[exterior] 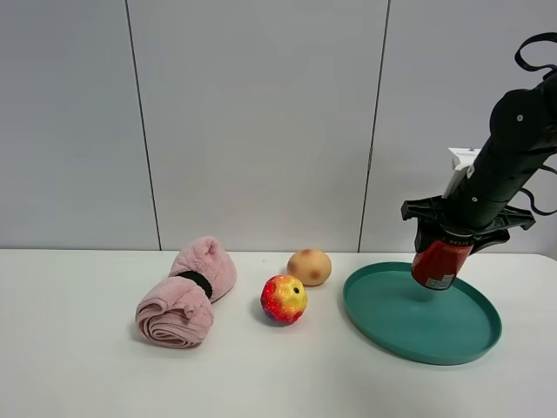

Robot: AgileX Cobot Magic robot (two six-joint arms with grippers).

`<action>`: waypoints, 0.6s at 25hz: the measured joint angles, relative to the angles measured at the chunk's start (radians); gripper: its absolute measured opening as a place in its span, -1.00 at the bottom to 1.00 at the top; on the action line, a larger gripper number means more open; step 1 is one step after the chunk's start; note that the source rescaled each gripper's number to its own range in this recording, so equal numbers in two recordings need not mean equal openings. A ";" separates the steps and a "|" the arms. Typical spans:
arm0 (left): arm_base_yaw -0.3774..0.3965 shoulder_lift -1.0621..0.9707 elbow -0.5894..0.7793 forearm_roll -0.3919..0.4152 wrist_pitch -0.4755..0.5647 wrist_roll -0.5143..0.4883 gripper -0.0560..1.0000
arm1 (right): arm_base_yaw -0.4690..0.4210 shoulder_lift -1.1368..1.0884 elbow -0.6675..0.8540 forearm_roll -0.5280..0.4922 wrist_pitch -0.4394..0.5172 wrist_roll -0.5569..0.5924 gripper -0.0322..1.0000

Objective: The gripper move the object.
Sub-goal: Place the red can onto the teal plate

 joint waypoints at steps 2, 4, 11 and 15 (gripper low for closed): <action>0.000 0.000 0.000 0.000 0.000 0.000 1.00 | -0.001 0.010 0.000 0.007 -0.001 0.000 -0.94; 0.000 0.000 0.000 0.000 0.000 0.000 1.00 | -0.001 0.028 0.000 0.022 -0.001 0.000 -0.94; 0.000 0.000 0.000 0.000 0.000 0.000 1.00 | -0.001 0.071 0.000 0.104 -0.022 -0.003 -0.94; 0.000 0.000 0.000 0.000 0.000 0.000 1.00 | -0.001 0.078 -0.003 0.104 -0.037 -0.005 -0.94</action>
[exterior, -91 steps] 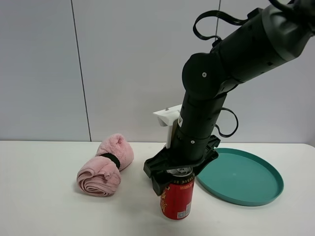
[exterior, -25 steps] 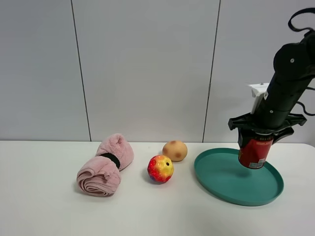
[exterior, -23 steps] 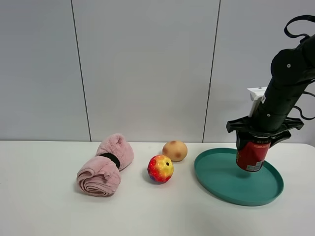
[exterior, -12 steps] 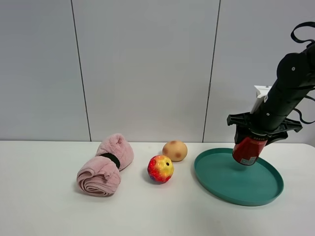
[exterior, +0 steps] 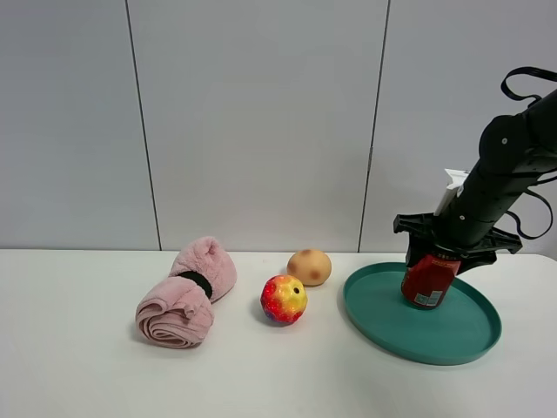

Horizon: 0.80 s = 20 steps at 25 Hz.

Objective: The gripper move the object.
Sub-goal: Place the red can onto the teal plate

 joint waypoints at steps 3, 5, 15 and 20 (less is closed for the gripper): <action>0.000 0.000 0.000 0.000 0.000 0.000 1.00 | 0.000 0.000 0.000 0.000 0.000 0.000 -0.94; 0.000 0.000 0.000 0.000 0.000 0.000 1.00 | 0.000 0.000 0.000 0.000 0.000 -0.001 -0.94; 0.000 0.000 0.000 0.000 0.000 0.000 1.00 | 0.000 -0.024 0.000 0.060 0.033 -0.109 -0.60; 0.000 0.000 0.000 0.000 0.000 0.000 1.00 | 0.000 -0.077 0.000 0.133 0.034 -0.220 -0.19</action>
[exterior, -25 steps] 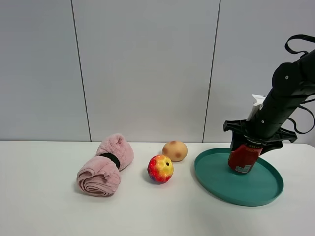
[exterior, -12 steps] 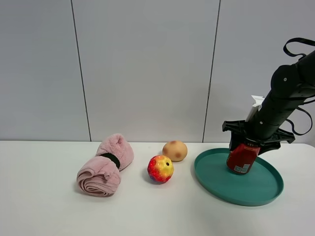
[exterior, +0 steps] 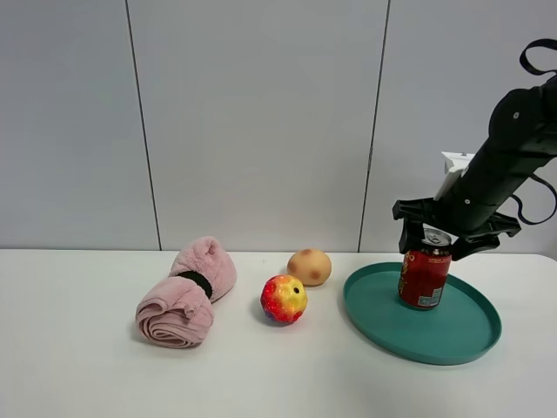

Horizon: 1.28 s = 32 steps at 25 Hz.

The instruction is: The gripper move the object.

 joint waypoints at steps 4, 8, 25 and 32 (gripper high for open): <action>0.000 0.000 0.000 0.000 0.000 0.000 1.00 | 0.000 -0.042 0.000 0.012 0.033 -0.025 -0.15; 0.000 0.000 0.000 0.000 0.000 0.000 1.00 | 0.008 -0.141 0.000 0.019 0.107 -0.071 -0.14; 0.000 0.000 0.000 0.000 0.000 0.000 1.00 | 0.084 -0.933 0.028 -0.006 0.401 -0.267 0.48; 0.000 0.000 0.000 0.000 0.000 0.000 1.00 | 0.085 -1.318 0.282 -0.063 0.398 -0.132 0.48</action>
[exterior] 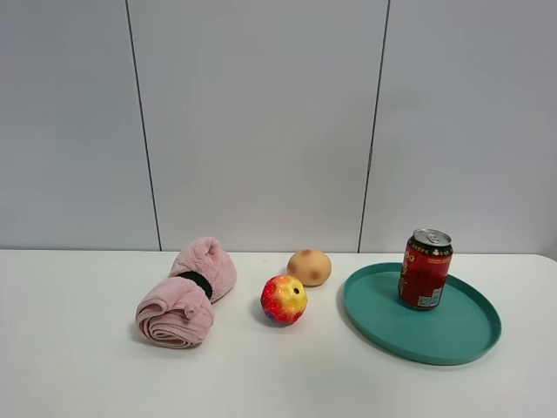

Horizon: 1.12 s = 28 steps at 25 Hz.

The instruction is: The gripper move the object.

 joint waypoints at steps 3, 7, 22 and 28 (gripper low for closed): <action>0.000 0.000 0.000 0.000 0.000 0.000 1.00 | 0.000 -0.146 0.105 -0.069 0.059 0.078 0.48; 0.000 0.000 0.000 0.000 0.000 0.000 1.00 | 0.000 -0.241 0.162 -0.154 0.241 0.172 0.48; 0.000 0.000 0.000 0.000 0.000 0.001 1.00 | 0.000 -0.247 0.433 -0.204 0.354 0.188 0.48; 0.000 0.000 0.000 0.000 0.000 0.001 1.00 | 0.000 -0.251 0.451 -0.205 0.211 0.189 0.48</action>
